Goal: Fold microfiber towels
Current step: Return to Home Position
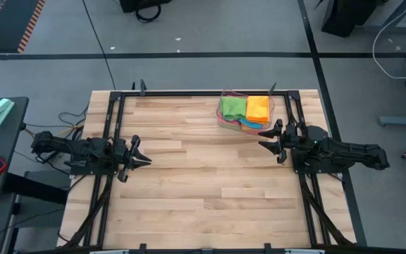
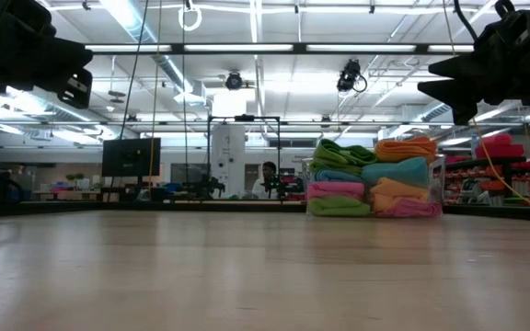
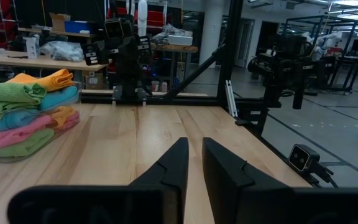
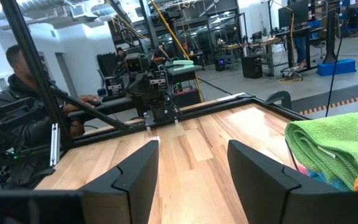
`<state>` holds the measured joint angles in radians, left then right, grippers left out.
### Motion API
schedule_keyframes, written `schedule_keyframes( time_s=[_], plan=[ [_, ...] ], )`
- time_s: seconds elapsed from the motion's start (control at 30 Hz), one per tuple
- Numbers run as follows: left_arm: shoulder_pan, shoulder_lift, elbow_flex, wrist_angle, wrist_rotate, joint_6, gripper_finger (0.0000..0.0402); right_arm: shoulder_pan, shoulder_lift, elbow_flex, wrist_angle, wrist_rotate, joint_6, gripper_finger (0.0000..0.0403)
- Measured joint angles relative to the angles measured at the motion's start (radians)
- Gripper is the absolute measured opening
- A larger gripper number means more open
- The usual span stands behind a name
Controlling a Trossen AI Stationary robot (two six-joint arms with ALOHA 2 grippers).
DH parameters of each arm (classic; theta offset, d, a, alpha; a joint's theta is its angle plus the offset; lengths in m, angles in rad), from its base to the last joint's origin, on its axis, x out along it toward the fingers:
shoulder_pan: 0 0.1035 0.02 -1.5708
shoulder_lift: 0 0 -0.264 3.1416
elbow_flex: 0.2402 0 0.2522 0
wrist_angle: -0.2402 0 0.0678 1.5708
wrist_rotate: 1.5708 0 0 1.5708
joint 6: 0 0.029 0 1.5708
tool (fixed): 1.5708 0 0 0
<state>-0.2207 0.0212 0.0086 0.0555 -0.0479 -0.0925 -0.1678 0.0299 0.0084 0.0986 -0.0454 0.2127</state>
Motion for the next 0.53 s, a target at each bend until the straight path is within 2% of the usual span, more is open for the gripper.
schedule_keyframes(
  time_s=[0.23,0.53],
  plan=[
    [0.0,0.0,0.0,0.0,0.0,0.0,0.0062,0.0,0.0,0.0,0.0,0.0,0.0,0.0201],
    [0.0,0.0,0.0,0.0,0.0,0.0,0.0051,0.0,0.0,0.0,0.0,0.0,0.0,0.0201]
  ],
)
